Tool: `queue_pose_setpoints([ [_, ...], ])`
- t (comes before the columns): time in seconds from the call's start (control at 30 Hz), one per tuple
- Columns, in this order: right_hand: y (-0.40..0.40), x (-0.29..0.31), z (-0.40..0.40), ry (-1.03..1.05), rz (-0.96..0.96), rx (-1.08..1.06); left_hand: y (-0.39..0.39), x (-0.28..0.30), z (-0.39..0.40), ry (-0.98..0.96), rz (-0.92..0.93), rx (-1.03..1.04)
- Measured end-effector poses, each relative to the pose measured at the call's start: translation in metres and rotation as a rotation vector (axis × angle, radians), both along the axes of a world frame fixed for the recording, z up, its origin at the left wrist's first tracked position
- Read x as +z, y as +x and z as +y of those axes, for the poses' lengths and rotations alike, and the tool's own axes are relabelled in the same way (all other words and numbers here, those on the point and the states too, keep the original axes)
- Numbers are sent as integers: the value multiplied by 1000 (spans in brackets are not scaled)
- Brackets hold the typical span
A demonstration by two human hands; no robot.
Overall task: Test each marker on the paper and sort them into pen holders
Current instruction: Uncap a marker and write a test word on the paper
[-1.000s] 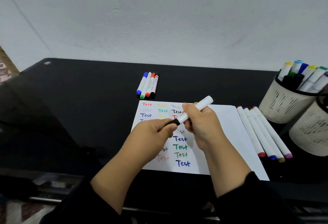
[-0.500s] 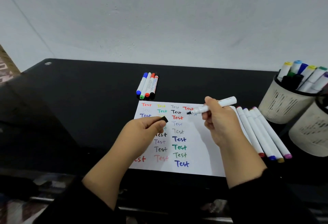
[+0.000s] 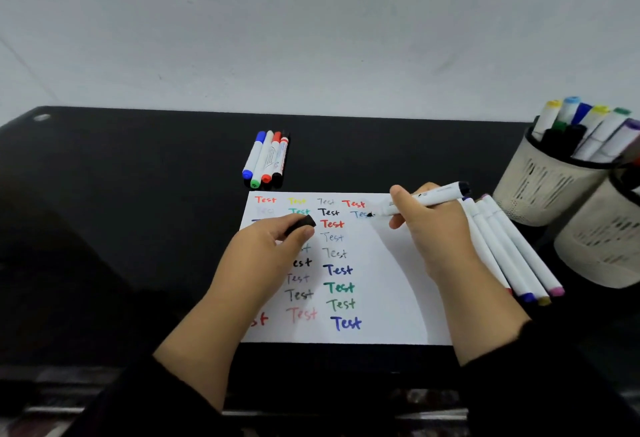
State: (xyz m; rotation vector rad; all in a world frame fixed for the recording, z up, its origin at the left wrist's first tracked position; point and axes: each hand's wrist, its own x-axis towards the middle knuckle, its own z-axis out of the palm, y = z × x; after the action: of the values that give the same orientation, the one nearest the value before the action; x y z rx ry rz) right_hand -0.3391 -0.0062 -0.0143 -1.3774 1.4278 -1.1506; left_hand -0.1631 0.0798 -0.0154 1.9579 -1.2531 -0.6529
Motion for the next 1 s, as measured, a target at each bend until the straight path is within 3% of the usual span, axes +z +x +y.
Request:
queue_pose_setpoints([
  [0.5,11,-18,-3,-42,71,106,-1,-8,-3,-79,19,-71],
  [1.0,7,-16,-3,-52,41,37,-2,-7,-1,-94,12,-67],
])
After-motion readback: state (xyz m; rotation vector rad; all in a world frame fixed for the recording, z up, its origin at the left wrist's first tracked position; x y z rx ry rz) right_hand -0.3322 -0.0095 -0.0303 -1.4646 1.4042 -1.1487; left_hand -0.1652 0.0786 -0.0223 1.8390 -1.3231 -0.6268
